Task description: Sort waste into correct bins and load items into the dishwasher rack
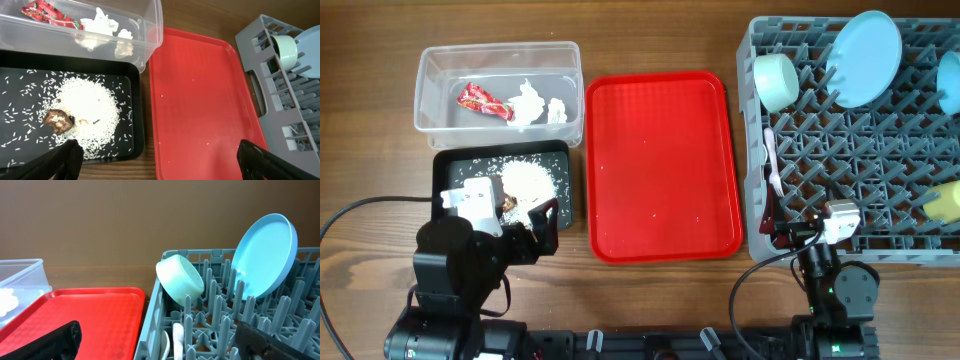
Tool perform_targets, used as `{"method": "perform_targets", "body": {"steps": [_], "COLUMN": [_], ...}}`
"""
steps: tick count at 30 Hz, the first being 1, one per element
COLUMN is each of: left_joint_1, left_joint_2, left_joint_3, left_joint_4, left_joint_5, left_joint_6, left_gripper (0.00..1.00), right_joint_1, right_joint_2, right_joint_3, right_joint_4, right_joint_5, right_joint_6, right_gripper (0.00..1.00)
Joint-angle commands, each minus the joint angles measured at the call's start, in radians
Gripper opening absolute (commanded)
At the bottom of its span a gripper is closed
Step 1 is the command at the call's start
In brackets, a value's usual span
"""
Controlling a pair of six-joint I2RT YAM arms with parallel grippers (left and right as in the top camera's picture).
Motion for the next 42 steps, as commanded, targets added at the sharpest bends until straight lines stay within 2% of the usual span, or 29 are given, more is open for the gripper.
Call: {"method": "perform_targets", "body": {"steps": [1,4,8,17,25,30,42], "left_joint_1": [0.003,0.029,0.070,0.085,0.085,0.084,0.084], "left_joint_2": [-0.015,-0.058,-0.160,-0.434,-0.526,-0.526,-0.526], "left_joint_3": [-0.004,-0.039,-0.175,-0.559,-0.716,-0.744,-0.744], "left_joint_4": [-0.008,-0.006,0.098,0.524,0.780,0.769,0.771], "left_joint_5": [-0.013,-0.028,-0.023,-0.026,-0.105,-0.116,-0.115], "left_joint_6": [0.025,0.023,0.023,0.020,0.021,0.055,0.050], "left_gripper": [1.00,1.00,1.00,1.00,1.00,1.00,1.00], "right_joint_1": [0.004,0.004,0.004,0.004,0.004,0.004,0.004], "right_joint_2": [-0.012,-0.012,-0.012,-0.012,-0.012,-0.012,-0.012], "right_joint_3": [-0.001,-0.001,-0.001,-0.001,-0.001,-0.001,-0.001], "right_joint_4": [0.004,0.004,0.004,0.004,0.004,0.004,0.004], "right_joint_5": [0.009,0.010,0.010,0.010,0.010,0.010,0.009], "right_joint_6": [-0.010,-0.010,-0.010,-0.010,-0.010,-0.010,-0.010], "right_gripper": [1.00,1.00,1.00,1.00,1.00,1.00,1.00]}}
